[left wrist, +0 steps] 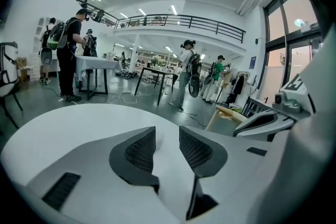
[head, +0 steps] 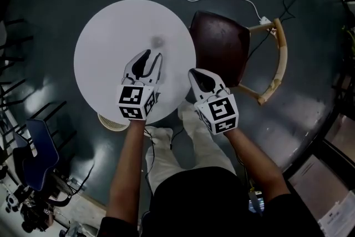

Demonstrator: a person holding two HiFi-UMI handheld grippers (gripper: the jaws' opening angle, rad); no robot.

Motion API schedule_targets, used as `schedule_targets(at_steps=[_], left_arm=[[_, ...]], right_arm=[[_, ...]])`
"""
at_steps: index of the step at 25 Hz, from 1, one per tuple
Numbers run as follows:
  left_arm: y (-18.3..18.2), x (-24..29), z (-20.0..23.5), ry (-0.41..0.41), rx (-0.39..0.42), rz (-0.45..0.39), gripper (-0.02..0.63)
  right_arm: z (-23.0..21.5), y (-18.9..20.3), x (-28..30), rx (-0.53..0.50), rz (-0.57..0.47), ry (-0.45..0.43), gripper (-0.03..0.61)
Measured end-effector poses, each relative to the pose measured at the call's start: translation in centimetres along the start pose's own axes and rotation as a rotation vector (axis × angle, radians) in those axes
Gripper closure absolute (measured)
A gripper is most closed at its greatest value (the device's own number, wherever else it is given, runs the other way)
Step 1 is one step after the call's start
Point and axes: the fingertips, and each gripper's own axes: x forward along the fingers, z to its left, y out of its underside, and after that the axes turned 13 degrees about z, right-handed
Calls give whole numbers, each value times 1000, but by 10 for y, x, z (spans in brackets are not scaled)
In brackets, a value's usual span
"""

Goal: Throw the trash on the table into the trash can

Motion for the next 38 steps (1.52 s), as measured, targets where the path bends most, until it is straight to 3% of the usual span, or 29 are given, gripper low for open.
schedule_targets(at_steps=[5,9,17,19,20,22,25,38], left_arm=[[6,39,11,-51,39,53,386],[13,67,24,-107,120,112,306],[22,94,34,-144,198,201,291],[25,94,32,-143,229,215,295],[26,94,32,-146,243,222,318],[27,94,33,-158,255,232,423],[26,92,32,-156,247,236,469],[15,62,22,-139,244,180,523]], right_arm=[[-16,14,11,50,7,32,560],[-22,28,16,85,26,42,560],[-23,45,23,78,63,31,560],[-22,46,22,81,64,33,560],[-21,47,21,80,64,33,560],[-20,47,21,77,63,31,560],[-18,48,19,76,64,27,560],[-3,50,16,57,66,19,560]])
